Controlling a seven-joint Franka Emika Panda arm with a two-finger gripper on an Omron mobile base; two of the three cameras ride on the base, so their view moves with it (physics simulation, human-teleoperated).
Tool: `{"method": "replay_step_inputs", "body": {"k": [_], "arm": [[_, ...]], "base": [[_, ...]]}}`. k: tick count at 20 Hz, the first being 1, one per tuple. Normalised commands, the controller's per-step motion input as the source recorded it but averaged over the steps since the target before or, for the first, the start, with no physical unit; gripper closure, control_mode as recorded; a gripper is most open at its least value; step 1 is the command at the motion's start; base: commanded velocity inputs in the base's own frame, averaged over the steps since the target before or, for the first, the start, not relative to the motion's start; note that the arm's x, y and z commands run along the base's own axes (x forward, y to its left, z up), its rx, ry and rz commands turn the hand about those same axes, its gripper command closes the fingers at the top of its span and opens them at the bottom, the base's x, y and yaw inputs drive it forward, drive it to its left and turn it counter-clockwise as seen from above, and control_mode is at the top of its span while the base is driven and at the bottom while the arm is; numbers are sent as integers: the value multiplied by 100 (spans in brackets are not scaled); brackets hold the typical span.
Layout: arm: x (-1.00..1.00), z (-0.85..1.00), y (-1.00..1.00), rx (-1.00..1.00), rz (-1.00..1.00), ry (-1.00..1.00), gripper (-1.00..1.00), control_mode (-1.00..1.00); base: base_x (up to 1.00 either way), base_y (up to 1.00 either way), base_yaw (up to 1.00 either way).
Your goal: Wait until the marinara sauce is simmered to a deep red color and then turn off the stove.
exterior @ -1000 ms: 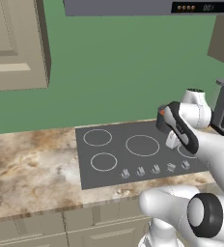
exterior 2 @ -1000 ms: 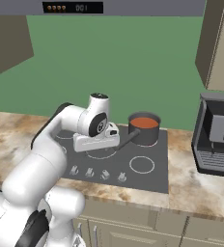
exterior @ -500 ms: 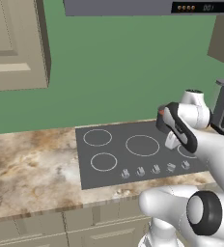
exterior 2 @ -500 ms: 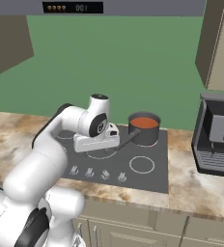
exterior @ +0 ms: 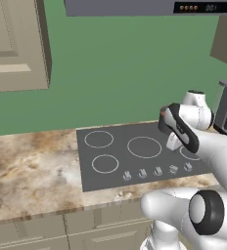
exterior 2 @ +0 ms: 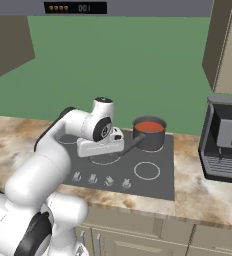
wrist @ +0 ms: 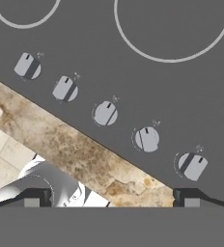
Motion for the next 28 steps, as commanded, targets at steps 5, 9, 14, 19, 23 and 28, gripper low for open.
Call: {"method": "replay_step_inputs", "body": {"k": [5, 9, 14, 19, 23, 28], "arm": [[0, 0, -3, 0, 0, 0, -100, -100], [0, 0, -3, 0, 0, 0, -100, -100], [2, 0, -4, 0, 0, 0, -100, -100], [0, 0, -7, 0, 0, 0, -100, -100], [3, -13, 0, 0, 0, 0, -100, -100], [11, -35, 0, 0, 0, 0, -100, -100]], "base": [[0, 0, 0], [0, 0, 0], [0, 0, 0], [0, 0, 0], [0, 0, 0], [0, 0, 0]]}}
